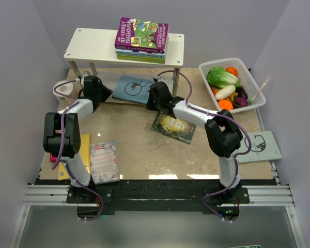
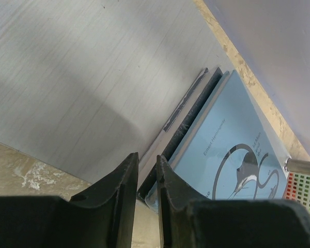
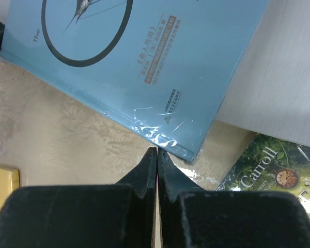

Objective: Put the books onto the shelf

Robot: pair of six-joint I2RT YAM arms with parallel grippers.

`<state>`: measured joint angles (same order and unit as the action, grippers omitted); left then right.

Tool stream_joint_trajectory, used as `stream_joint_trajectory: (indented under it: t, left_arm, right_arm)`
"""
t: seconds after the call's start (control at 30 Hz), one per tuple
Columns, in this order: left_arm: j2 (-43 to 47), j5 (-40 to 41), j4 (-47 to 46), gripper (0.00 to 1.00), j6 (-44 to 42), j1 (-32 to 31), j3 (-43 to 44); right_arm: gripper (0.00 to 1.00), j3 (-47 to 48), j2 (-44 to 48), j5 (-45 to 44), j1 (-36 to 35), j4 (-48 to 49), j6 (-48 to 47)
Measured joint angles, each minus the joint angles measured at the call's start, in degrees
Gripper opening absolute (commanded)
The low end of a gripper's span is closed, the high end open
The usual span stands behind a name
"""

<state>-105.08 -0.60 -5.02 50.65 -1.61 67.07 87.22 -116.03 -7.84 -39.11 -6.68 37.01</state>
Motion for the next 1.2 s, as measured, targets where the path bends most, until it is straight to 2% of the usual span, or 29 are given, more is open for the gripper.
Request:
stream_joint_trajectory:
  t: [0.3, 0.4, 0.67, 0.93, 1.2]
  left_arm:
    - [0.2, -0.4, 0.1, 0.26, 0.0, 0.1, 0.0]
    - [0.6, -0.9, 0.4, 0.30, 0.0, 0.3, -0.1]
    - [6.2, -1.4, 2.1, 0.32, 0.2, 1.9, -1.0]
    - [8.7, -0.4, 1.2, 0.29, 1.9, 3.9, -4.2]
    - [9.4, -0.7, 1.4, 0.29, 2.5, 3.9, -8.4]
  right_arm:
    - [0.00, 0.8, -0.3, -0.4, 0.2, -0.2, 0.0]
    - [0.00, 0.0, 0.0, -0.3, 0.2, 0.3, -0.2]
    - [0.00, -11.8, 9.0, -0.5, 0.2, 1.3, -0.8]
    - [0.00, -10.8, 9.0, -6.7, 0.3, 1.3, -0.8]
    - [0.00, -4.7, 4.5, -11.2, 0.3, 1.1, -0.8]
